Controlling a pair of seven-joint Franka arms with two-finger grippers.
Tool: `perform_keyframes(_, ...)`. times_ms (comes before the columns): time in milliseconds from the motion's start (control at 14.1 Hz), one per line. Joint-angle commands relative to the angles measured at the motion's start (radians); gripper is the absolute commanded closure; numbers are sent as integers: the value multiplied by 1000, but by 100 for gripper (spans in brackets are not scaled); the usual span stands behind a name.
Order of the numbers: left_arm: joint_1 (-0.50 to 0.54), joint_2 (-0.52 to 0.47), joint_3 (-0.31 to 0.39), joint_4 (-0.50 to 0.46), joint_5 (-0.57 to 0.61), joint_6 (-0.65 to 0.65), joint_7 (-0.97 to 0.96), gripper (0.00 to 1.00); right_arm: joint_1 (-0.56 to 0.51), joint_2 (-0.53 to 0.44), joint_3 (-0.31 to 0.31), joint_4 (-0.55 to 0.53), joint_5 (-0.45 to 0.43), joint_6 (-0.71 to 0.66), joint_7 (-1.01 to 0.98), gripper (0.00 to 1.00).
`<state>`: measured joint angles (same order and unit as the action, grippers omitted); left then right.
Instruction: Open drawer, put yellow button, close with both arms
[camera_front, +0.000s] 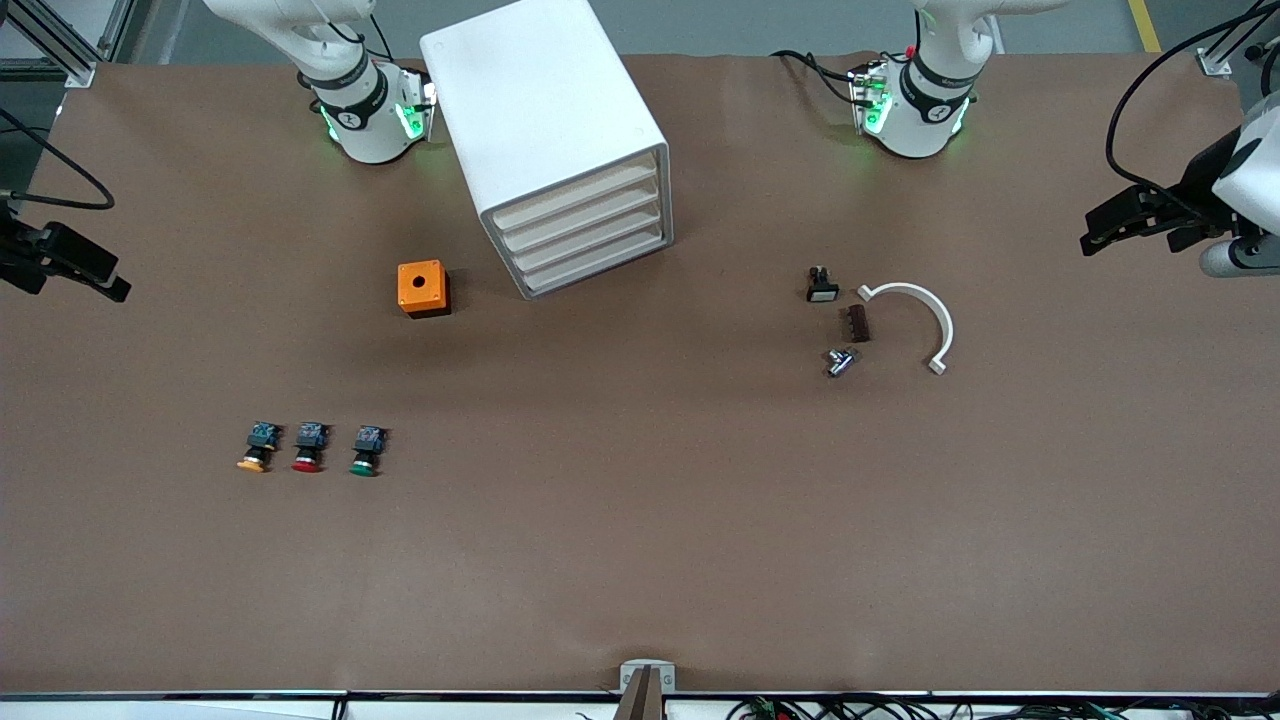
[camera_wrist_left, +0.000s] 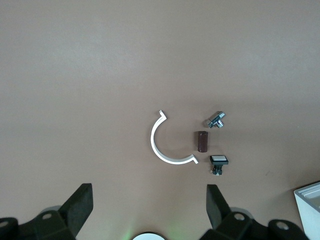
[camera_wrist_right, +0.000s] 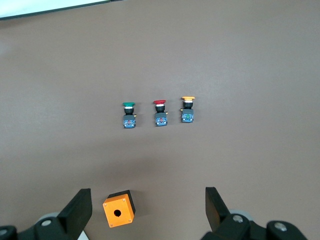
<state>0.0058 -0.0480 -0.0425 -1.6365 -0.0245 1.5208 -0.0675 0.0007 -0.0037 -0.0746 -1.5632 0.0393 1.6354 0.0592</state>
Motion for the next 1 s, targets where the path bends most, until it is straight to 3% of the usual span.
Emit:
perform_keyframes(0,2,5,-5,15,6,-18,14,0,-15,-18,9,-11,8,3,-6,0)
perform_keyframes(925,7,51,1,18,6,-21,8,0,-19,5,9,-11,8,21,-6,0)
